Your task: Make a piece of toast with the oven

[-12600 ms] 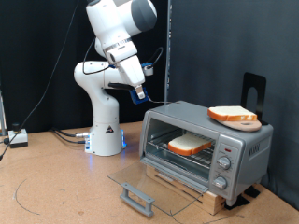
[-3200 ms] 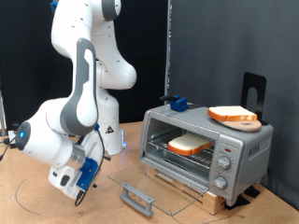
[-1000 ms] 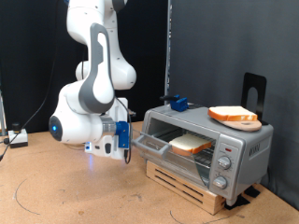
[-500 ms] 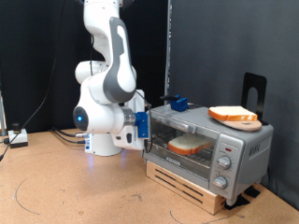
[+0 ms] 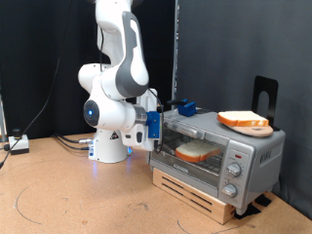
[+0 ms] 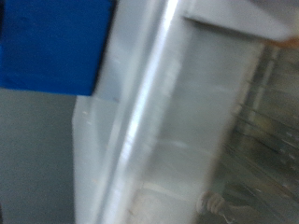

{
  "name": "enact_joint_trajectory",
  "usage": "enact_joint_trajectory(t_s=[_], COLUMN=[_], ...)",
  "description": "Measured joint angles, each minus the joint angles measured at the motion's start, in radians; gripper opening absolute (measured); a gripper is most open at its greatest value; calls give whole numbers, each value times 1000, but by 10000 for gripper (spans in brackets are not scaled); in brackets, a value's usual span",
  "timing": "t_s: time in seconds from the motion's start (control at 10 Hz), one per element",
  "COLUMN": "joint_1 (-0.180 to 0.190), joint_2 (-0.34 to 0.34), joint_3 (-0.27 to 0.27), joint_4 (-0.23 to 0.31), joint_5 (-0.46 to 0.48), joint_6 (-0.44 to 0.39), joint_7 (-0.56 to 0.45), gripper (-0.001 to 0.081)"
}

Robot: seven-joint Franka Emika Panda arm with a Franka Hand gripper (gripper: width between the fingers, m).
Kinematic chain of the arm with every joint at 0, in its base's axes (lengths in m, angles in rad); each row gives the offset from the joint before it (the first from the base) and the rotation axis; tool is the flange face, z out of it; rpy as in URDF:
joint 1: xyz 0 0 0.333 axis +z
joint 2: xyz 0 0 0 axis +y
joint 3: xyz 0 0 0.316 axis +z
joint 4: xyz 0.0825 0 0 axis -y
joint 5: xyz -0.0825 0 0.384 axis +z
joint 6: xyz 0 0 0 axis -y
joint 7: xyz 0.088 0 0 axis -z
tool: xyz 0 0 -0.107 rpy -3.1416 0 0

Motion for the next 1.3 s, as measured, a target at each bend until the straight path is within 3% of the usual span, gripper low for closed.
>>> enact_joint_trajectory(t_s=[0.4, 0.7, 0.8, 1.0, 1.3], joint_1=[-70, -111, -111, -110, -105], joint_2=[37, 113, 113, 122, 198], joint_3=[-43, -83, -82, -79, -58], joint_4=[28, 101, 99, 123, 232], joint_5=[-90, -157, -153, -52, -5], joint_6=[129, 120, 120, 133, 121], joint_7=[86, 121, 115, 95, 117], gripper=[807, 807, 807, 807, 807])
